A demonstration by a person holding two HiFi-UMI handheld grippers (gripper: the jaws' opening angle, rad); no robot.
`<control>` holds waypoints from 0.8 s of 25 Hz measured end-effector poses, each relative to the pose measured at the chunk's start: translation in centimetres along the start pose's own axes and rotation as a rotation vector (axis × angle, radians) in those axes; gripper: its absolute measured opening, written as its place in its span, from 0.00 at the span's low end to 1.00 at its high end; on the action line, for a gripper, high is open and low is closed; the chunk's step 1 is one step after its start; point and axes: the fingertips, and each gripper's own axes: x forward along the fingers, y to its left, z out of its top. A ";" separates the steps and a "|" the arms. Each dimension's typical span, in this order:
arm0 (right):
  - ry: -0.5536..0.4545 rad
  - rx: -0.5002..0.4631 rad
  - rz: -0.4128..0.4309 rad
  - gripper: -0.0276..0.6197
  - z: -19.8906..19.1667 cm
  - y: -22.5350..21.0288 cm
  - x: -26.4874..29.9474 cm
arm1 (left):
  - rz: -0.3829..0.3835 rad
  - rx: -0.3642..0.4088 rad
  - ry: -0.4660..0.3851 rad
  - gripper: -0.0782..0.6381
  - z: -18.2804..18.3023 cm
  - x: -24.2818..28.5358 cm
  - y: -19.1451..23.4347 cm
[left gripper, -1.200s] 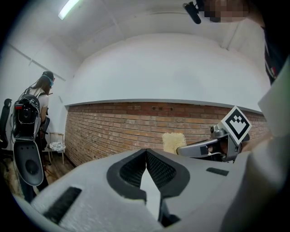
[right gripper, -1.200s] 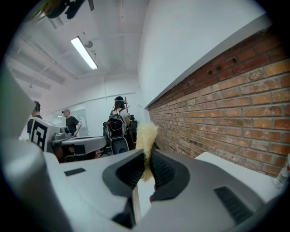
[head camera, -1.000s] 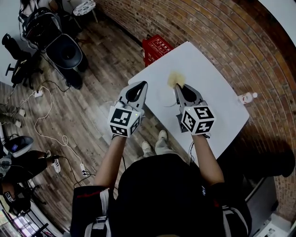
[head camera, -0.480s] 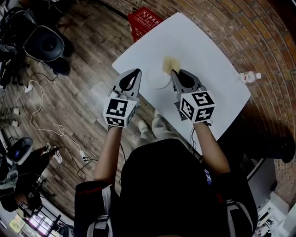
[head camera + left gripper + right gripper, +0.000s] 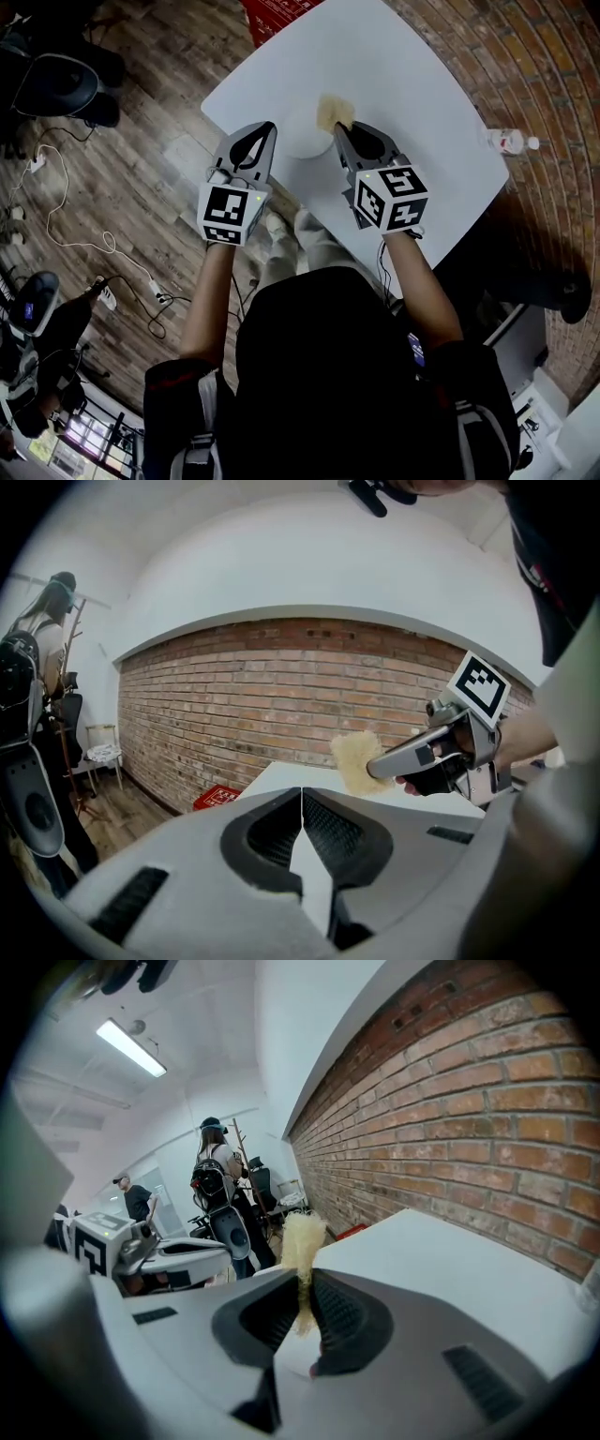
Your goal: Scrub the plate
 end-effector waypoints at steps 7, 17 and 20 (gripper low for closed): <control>0.057 0.029 0.004 0.10 -2.5 -1.4 2.0 | -0.006 -0.019 0.061 0.14 -3.5 1.9 0.0; 0.112 0.058 0.029 0.10 -6.0 -2.4 4.5 | -0.067 -0.036 0.143 0.14 -8.4 4.6 -1.3; 0.125 0.070 0.025 0.10 -7.0 -3.0 5.0 | -0.075 -0.039 0.161 0.14 -9.4 5.3 -1.2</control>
